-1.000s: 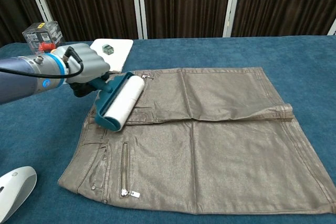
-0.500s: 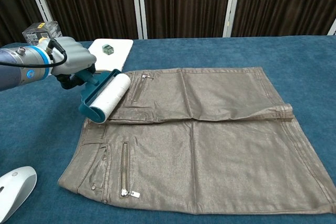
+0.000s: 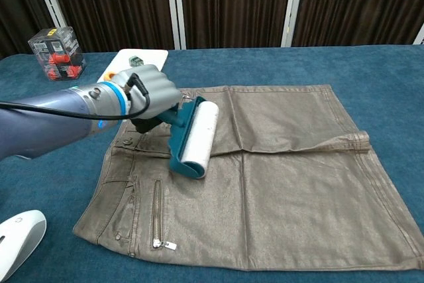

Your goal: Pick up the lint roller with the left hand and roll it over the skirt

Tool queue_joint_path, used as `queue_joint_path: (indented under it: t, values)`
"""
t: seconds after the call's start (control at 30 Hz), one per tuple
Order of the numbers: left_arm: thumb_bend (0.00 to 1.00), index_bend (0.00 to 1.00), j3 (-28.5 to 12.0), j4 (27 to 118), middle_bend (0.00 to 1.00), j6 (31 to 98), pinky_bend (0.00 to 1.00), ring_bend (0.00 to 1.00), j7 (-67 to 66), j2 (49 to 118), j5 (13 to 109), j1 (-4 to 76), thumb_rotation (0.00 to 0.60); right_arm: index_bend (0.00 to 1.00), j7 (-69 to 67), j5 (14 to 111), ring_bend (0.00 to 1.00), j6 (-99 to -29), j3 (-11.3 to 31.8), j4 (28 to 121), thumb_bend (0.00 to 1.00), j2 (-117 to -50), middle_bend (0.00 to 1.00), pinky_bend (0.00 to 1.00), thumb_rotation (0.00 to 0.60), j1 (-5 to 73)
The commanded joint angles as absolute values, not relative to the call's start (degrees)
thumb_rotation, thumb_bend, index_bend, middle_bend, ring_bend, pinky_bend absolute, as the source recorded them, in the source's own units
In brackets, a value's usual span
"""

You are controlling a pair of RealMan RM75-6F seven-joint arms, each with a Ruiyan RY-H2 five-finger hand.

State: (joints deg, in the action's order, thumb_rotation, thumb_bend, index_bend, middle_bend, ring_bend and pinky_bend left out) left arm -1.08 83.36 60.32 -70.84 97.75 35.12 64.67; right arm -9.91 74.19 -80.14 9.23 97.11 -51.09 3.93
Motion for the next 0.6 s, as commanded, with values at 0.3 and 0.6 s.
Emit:
queue_joint_path:
  t: [0.3, 0.6]
  values:
    - [0.79, 0.65, -4.2, 82.1, 0.54, 62.5, 0.48, 0.39, -77.2, 106.3, 33.9, 69.3, 0.600, 0.00, -11.7, 74.6, 0.00, -80.2, 9.2, 96.5, 0.00, -50.7, 0.00, 0.00, 0.600, 3.7]
    - [0.79, 0.65, -3.5, 82.5, 0.54, 63.9, 0.48, 0.38, -78.3, 105.2, 32.6, 68.6, 0.600, 0.00, -11.0, 75.3, 0.00, -81.4, 9.1, 96.8, 0.00, -51.0, 0.00, 0.00, 0.600, 3.4]
